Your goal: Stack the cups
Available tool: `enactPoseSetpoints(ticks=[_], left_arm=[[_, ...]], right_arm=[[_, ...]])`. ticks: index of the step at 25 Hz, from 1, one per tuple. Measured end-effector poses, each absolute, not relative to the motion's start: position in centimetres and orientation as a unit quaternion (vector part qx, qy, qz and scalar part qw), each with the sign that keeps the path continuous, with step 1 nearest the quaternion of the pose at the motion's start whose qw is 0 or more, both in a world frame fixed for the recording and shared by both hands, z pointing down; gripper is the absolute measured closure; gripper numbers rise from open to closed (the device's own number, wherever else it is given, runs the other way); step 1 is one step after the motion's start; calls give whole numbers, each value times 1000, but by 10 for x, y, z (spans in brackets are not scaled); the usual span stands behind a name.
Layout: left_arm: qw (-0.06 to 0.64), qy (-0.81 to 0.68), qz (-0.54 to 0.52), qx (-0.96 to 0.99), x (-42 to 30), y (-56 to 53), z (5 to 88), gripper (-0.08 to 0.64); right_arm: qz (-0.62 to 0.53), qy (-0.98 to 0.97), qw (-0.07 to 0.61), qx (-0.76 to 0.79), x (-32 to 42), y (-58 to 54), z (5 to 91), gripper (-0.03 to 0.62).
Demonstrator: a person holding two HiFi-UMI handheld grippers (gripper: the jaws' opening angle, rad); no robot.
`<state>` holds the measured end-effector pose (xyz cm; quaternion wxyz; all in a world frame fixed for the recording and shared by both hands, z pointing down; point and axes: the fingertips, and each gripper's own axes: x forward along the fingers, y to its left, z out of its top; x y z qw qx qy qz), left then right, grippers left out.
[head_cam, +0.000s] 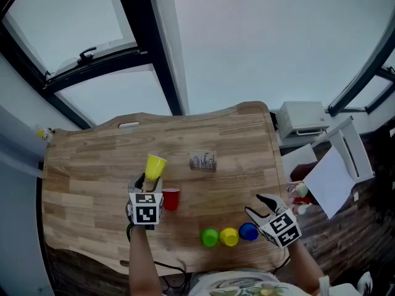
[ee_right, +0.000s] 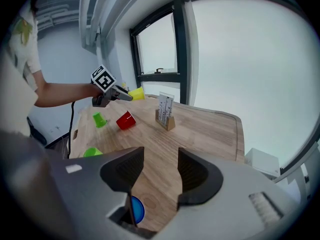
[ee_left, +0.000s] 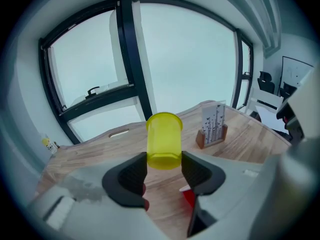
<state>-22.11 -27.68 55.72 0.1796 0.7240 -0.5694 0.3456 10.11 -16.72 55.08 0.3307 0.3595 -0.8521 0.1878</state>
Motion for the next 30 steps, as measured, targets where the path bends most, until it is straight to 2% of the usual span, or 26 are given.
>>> enactPoseSetpoints(ticks=[18, 30], left_arm=[[173, -550, 328, 748, -184, -115, 511, 333], [163, -529, 320, 769, -143, -59, 499, 333]], right_arm=[[147, -883, 314, 316, 69, -91, 517, 380], [139, -897, 301, 293, 61, -47, 515, 380]])
